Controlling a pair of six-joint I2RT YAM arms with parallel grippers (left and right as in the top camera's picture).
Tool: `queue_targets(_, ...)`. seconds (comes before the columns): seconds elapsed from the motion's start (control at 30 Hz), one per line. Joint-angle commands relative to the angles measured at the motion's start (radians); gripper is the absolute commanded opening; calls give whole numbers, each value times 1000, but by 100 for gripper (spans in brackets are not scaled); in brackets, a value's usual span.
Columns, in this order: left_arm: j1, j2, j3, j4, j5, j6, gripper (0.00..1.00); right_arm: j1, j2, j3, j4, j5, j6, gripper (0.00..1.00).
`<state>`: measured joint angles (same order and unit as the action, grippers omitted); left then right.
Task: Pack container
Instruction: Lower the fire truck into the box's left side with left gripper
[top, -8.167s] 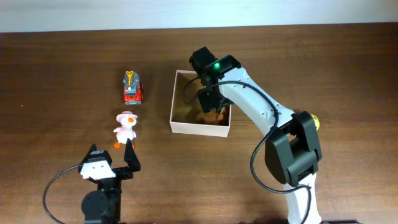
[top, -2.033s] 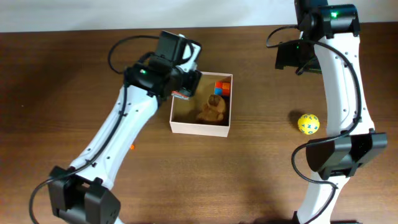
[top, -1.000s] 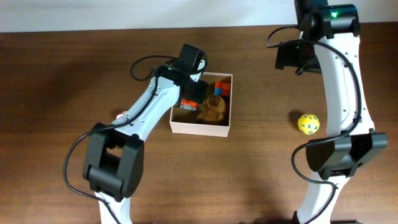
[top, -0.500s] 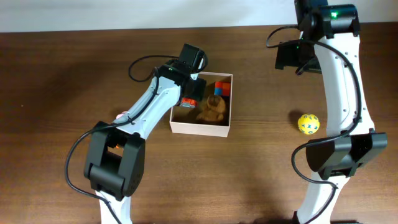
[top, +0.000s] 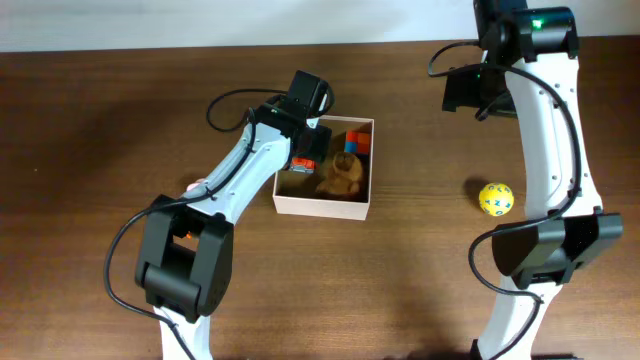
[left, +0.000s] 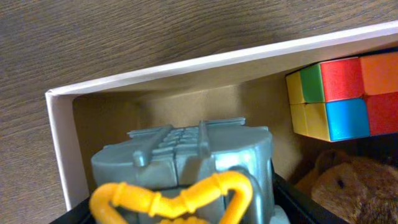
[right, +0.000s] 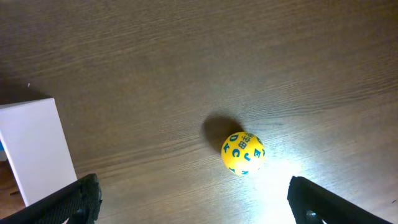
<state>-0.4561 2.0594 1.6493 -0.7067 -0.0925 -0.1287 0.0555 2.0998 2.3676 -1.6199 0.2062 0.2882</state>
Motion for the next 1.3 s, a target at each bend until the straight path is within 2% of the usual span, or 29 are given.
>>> queue_targets(0.0,0,17,19,4,-13,-13,64,-4,-29,15,1,15,8,99)
queue_targets(0.17,0,17,19,3,-13,-13,72,-4,-29,15,1,15,8,99)
queue_targets(0.6,0,17,19,2,-14,-13,72,-4,-29,15,1,15,8,99)
queue_targets(0.8,0,16,24,6,-76,-14,72,-4,-29,15,1,15,8,99)
queue_targets(0.87,0,16,33,2,-75,-14,66,-4,-29,15,1,15,8,99)
queue_targets(0.97,-1,5,41,-6,-42,-13,49,-4,-29,15,1,15,8,99)
queue_targets(1.03,-4,-5,41,-5,-12,-14,45,-4,-29,15,1,15,8,99)
queue_targets(1.27,-13,-46,41,-3,35,-13,44,-4,-29,15,1,15,8,99)
